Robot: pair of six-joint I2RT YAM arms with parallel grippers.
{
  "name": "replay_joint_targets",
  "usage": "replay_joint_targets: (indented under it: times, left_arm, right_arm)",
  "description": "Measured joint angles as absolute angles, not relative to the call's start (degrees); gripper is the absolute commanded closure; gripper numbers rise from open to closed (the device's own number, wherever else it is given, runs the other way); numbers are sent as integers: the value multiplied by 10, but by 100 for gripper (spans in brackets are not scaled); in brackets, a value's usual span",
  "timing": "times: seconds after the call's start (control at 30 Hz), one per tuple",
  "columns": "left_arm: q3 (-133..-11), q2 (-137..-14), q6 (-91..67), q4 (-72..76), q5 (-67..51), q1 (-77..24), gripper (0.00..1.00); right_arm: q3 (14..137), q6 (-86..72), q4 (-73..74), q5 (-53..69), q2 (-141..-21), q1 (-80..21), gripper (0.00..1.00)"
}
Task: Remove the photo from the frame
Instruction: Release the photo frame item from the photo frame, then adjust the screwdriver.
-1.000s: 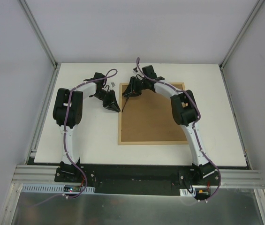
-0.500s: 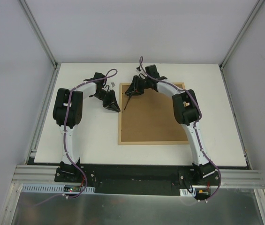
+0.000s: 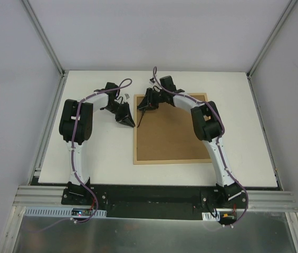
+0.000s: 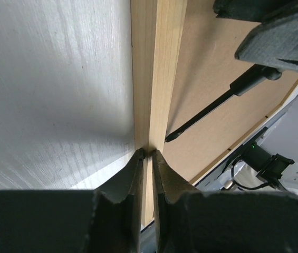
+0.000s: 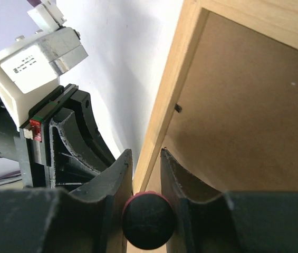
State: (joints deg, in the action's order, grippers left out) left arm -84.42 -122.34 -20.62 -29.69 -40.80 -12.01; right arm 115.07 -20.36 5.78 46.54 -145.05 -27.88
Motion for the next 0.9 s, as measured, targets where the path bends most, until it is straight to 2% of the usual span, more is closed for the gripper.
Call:
replay_joint_targets:
  times: [0.3,0.47,0.63,0.7,0.9]
  left_arm:
    - [-829,-1218,-225,-289,-414,-120,93]
    - [-824,-1216,-233,-284,-417,-119,90]
    - [-824,-1209,-228,-282,-414,-120,67]
    - [-827,-1200,-218,-284,-415,-120,62]
    - [-874,-1166,-192,-282,-437,-120,57]
  right_arm:
    - [1043,-258,-51,500,-1427,-276,100]
    - [1033,-270,-69,502,-1425,-276,100]
    - [1049,-257,-25,502,-1421,-277,100]
    - [1049,-258,-8,508,-1414,-276,100]
    - [989,-348,-89,552,-1348,-261,100]
